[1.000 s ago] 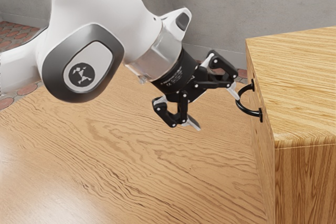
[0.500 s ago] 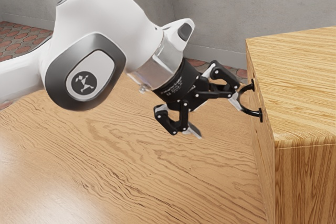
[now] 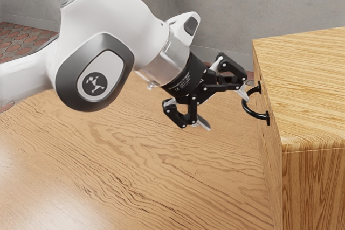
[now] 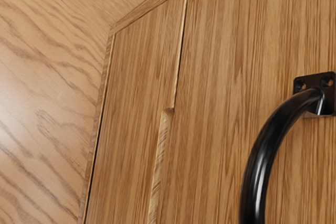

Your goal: Pull the drawer handle with one arm to open the drawer

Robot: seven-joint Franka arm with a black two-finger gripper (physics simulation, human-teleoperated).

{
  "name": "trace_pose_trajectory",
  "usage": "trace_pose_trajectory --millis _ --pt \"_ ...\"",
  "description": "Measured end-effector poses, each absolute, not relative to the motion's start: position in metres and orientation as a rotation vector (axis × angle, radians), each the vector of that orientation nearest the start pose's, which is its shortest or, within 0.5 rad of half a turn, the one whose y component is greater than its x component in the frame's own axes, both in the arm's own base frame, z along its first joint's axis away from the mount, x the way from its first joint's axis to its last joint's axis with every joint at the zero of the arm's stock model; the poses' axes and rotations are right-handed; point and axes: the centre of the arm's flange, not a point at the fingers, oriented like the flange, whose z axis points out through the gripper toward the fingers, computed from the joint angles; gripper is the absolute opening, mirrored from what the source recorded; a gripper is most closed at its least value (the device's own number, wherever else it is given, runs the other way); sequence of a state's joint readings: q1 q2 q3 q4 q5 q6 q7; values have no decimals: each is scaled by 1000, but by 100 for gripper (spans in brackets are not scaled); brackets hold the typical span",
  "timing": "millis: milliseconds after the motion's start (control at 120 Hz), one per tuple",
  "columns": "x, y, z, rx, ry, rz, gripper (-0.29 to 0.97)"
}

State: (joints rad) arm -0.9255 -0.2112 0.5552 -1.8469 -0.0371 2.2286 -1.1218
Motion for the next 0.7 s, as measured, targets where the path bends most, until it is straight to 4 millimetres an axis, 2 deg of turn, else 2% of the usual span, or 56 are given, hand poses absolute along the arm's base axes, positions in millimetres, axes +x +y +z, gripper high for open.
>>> trace_pose_trajectory --millis 250,525,700 --pt "522 -172 647 -3305 -1368 -569 68" --pt "523 -164 636 -3293 -1384 -544 68" --pt "515 -143 639 -3300 -1425 -526 68"
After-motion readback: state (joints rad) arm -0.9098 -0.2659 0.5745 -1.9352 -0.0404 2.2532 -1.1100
